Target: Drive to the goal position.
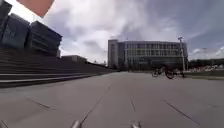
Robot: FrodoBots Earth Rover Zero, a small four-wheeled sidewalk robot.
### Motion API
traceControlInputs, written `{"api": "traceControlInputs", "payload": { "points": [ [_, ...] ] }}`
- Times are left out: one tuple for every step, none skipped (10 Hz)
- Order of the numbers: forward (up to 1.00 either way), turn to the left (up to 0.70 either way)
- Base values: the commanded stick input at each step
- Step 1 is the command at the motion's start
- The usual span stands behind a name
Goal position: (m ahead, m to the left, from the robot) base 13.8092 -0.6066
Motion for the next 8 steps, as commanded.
{"api": "traceControlInputs", "payload": {
  "points": [
    [0.7,0.0],
    [0.7,0.0],
    [0.7,0.0],
    [0.7,0.0],
    [0.7,0.0],
    [0.7,0.0],
    [0.7,0.0],
    [0.7,0.0]
  ]
}}
